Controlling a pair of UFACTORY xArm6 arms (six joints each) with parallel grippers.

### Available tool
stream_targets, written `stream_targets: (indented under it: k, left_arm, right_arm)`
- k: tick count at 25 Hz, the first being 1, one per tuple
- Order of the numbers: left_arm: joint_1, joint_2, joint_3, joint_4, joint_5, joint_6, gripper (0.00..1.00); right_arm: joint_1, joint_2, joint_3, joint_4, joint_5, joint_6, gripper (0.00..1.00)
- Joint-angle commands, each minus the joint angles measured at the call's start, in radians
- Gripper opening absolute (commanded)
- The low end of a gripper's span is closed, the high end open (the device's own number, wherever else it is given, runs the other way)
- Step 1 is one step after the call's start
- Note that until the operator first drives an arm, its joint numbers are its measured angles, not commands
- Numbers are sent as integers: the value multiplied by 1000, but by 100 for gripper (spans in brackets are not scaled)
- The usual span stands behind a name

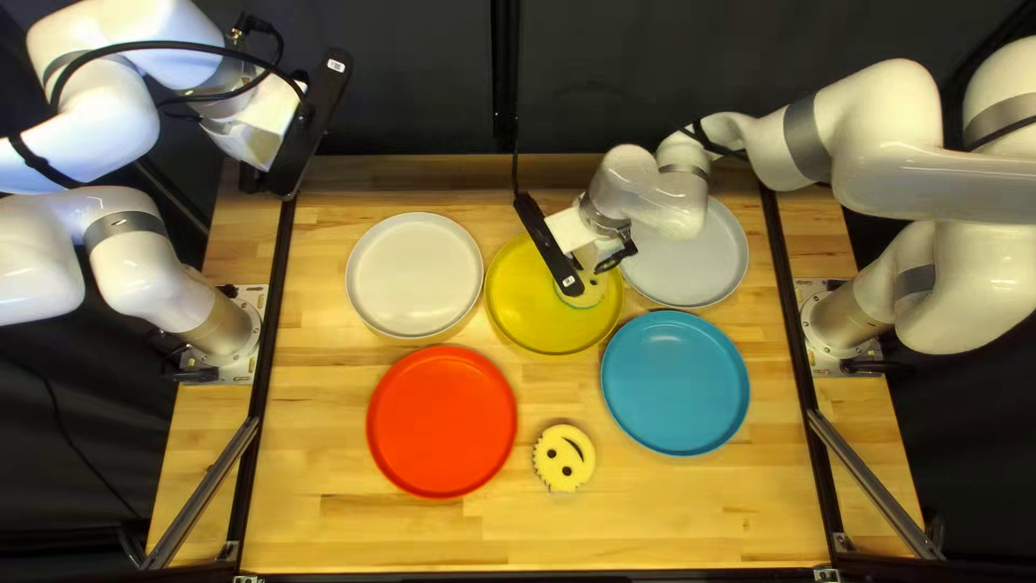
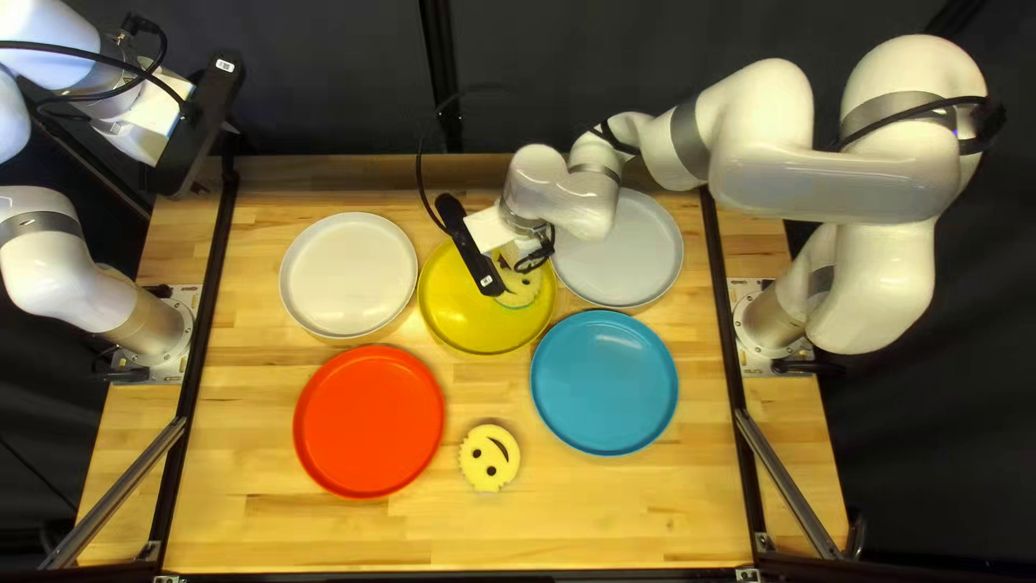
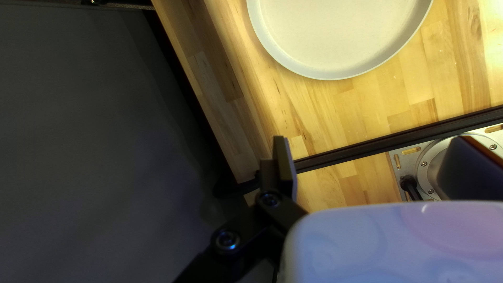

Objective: Pick up sponge and scrub the plate

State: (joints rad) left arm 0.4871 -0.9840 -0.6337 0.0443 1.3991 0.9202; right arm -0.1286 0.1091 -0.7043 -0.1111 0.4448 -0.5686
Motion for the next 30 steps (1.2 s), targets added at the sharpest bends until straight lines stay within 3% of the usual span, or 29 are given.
stream_targets:
  k: [1,12,15,20,26,30]
  left_arm:
    - [0,0,0,0,0,0,100]
    - [0,0,0,0,0,0,100]
    - [0,0,0,0,0,0,100]
    - [0,0,0,0,0,0,100]
    - [0,0,0,0,0,0,100]
    - [0,0,0,0,0,0,100]
  right_arm:
    - [-10,17,-23,-17,1,-7,0]
    - [-139,188,-238,88,48,-220,0]
    - [-152,208,-260,109,55,-249,0]
    - [-145,158,-191,119,41,-248,0]
    - [-62,41,-44,49,6,-119,0]
    - [-15,19,-7,7,-10,-50,0]
